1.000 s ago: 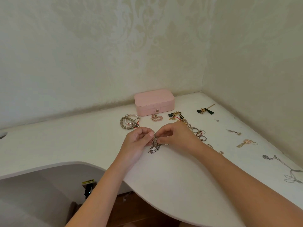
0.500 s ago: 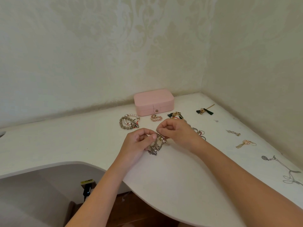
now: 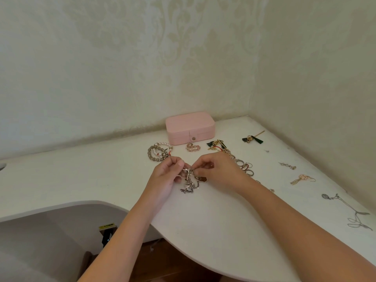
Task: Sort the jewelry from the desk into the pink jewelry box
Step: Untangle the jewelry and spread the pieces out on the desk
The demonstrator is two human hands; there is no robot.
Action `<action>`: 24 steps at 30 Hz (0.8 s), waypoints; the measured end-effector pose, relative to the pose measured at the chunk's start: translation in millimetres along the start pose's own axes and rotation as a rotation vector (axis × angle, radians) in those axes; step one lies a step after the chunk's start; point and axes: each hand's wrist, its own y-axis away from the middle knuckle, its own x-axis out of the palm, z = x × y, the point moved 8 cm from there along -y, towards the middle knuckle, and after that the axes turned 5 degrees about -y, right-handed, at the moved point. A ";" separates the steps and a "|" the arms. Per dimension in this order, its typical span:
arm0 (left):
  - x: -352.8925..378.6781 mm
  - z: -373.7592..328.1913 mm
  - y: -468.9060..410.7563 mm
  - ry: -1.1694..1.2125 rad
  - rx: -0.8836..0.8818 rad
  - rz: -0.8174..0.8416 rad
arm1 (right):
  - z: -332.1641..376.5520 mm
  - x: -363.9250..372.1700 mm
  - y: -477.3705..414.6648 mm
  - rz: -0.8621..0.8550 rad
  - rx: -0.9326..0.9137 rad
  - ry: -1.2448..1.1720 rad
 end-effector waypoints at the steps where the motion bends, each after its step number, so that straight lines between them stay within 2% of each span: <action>1: -1.8 0.3 -0.1 0.007 -0.003 -0.025 | -0.4 -0.3 -0.5 -0.002 0.011 -0.044; 4: -9.8 2.5 0.1 0.062 -0.029 -0.106 | -2.0 -1.0 -2.6 -0.018 0.035 -0.126; 10: -15.7 5.9 0.5 0.147 -0.072 -0.167 | -19.5 -12.4 -3.8 -0.170 0.157 -0.211; 14: -17.7 2.7 3.0 0.087 -0.069 -0.215 | -25.7 -23.3 -4.9 -0.269 0.204 -0.244; 18: -24.7 3.0 4.4 0.018 -0.051 -0.250 | -28.5 -25.7 -2.0 -0.307 0.263 -0.462; 22: -19.3 6.3 3.7 -0.004 -0.080 -0.205 | -29.6 -24.9 0.8 -0.327 0.297 -0.742; 24: -16.2 4.8 3.7 0.041 -0.077 -0.167 | -31.4 -23.5 0.3 -0.332 0.323 -0.779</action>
